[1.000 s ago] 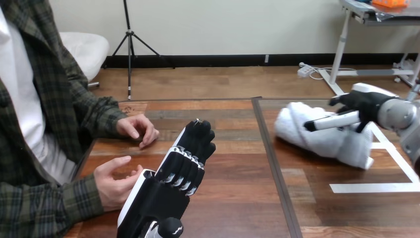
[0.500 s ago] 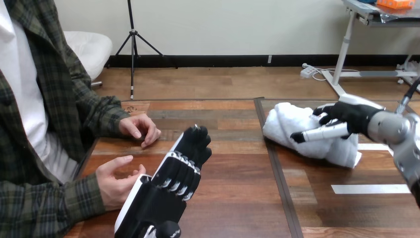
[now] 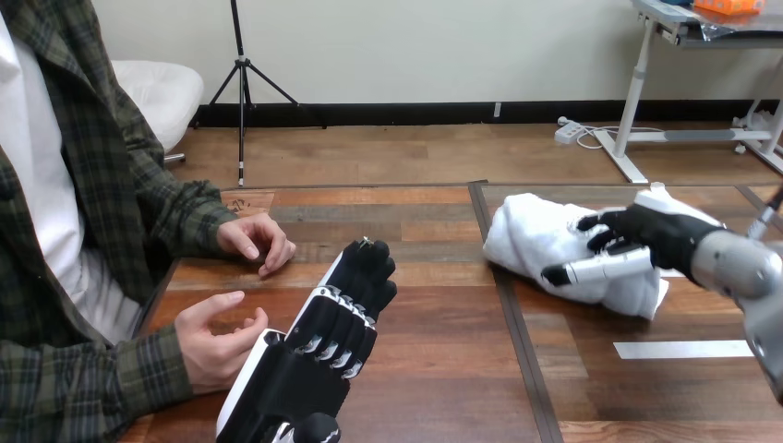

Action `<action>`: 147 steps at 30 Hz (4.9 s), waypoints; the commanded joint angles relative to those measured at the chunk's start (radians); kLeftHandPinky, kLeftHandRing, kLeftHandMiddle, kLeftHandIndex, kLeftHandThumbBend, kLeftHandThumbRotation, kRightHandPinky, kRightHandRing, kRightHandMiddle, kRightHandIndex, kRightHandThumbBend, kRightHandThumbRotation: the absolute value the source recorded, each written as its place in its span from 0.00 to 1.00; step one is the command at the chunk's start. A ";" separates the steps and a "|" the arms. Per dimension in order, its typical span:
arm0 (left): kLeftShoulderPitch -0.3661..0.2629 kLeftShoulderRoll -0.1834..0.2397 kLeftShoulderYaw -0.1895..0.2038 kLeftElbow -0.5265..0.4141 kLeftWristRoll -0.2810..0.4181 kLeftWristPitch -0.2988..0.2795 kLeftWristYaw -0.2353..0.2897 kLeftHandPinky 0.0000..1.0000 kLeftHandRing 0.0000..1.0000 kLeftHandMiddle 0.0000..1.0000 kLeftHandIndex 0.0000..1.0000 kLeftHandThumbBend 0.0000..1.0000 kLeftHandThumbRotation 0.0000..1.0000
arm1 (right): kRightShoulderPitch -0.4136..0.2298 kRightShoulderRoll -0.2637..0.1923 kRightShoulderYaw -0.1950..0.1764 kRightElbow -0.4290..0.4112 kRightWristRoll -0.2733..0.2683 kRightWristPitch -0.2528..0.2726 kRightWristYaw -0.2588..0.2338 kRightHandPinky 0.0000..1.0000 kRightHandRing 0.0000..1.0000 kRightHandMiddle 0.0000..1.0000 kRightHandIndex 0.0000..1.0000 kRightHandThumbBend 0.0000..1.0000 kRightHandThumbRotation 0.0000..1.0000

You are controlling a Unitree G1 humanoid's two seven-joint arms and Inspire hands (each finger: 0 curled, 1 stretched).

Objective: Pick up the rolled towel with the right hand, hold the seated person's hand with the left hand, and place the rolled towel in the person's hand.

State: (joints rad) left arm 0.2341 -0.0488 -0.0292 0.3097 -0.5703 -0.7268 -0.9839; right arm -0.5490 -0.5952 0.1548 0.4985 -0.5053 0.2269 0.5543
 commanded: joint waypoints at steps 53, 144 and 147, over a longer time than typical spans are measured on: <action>-0.139 -0.045 -0.058 0.028 0.056 0.019 -0.008 1.00 1.00 1.00 1.00 1.00 0.59 | -0.109 -0.237 -0.429 -1.253 0.166 0.475 0.455 0.40 0.52 0.57 0.64 0.96 0.25; -0.158 -0.090 -0.095 0.105 0.163 -0.040 0.109 1.00 1.00 1.00 0.97 1.00 0.61 | -0.446 -0.310 -0.289 -0.597 0.134 0.282 0.085 0.56 0.69 0.71 0.69 0.78 0.42; -0.152 -0.086 -0.098 0.099 0.156 -0.039 0.106 1.00 1.00 0.99 0.97 1.00 0.62 | -0.465 -0.297 -0.251 -0.518 0.105 0.245 0.065 0.57 0.70 0.73 0.70 0.81 0.41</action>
State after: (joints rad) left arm 0.1797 -0.0543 -0.1012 0.4640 -0.4121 -0.7176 -0.8953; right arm -0.5895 -0.7927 -0.2165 -0.1312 -0.2896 0.6691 0.7858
